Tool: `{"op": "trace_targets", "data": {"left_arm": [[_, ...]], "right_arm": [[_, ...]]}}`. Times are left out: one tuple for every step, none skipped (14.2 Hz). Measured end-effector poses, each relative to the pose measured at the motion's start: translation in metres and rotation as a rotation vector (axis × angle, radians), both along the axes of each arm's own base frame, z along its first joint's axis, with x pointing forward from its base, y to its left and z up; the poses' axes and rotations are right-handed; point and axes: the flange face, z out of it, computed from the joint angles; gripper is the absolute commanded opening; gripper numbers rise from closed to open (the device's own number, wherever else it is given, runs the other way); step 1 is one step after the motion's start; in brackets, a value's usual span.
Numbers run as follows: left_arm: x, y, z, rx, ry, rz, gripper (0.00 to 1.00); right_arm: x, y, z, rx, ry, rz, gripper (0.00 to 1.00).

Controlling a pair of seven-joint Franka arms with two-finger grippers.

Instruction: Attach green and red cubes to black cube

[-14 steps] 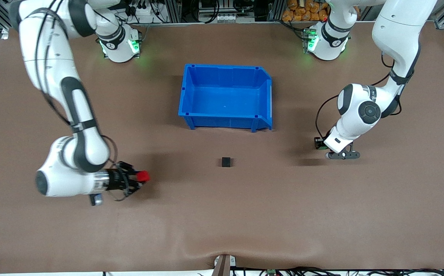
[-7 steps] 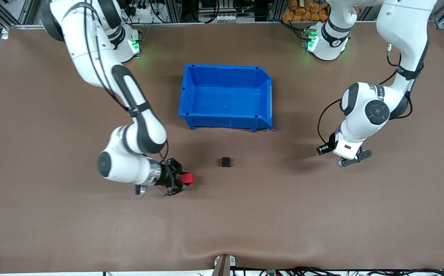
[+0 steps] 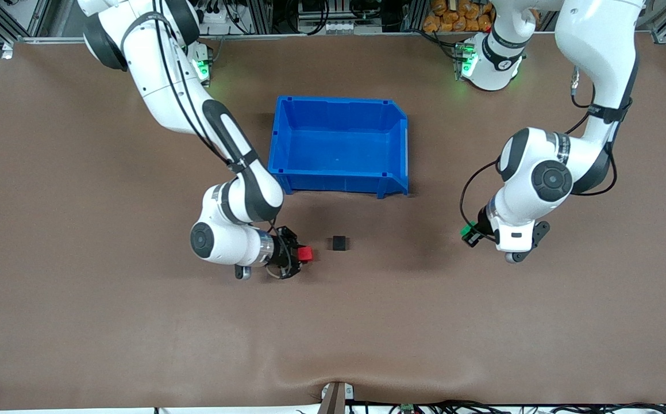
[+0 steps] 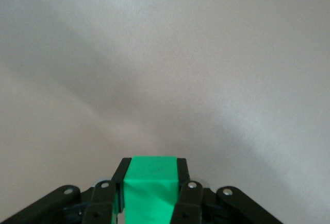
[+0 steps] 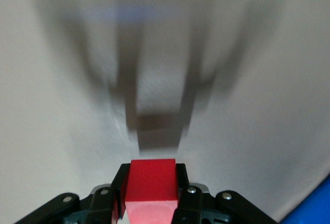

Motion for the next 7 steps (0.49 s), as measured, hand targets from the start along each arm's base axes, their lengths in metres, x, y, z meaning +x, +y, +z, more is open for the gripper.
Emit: {"op": "trace_targets", "data": {"left_arm": [[0.002, -0.009, -0.007, -0.001, 0.009, 0.061, 0.0], [0.004, -0.018, -0.014, -0.002, 0.016, 0.122, 0.0], [0.004, -0.028, -0.019, -0.003, 0.023, 0.179, 0.0], [0.004, -0.038, -0.023, -0.003, 0.028, 0.23, 0.0], [0.002, -0.049, -0.027, -0.002, 0.034, 0.278, 0.0], [0.0, -0.057, -0.029, -0.004, 0.041, 0.328, 0.0], [-0.003, -0.063, -0.032, -0.01, 0.051, 0.371, 0.0]], "right_arm": [[-0.005, 0.008, -0.001, -0.002, 0.005, 0.006, 0.0], [-0.009, 0.013, -0.003, -0.004, 0.01, 0.01, 0.0], [-0.012, 0.018, -0.006, -0.007, 0.014, 0.016, 0.0], [-0.015, 0.021, -0.01, -0.01, 0.02, 0.022, 0.0], [-0.019, 0.025, -0.014, -0.013, 0.024, 0.029, 0.0], [-0.022, 0.028, -0.017, -0.015, 0.027, 0.034, 0.0], [-0.024, 0.032, -0.017, -0.014, 0.03, 0.036, 0.0]]}}
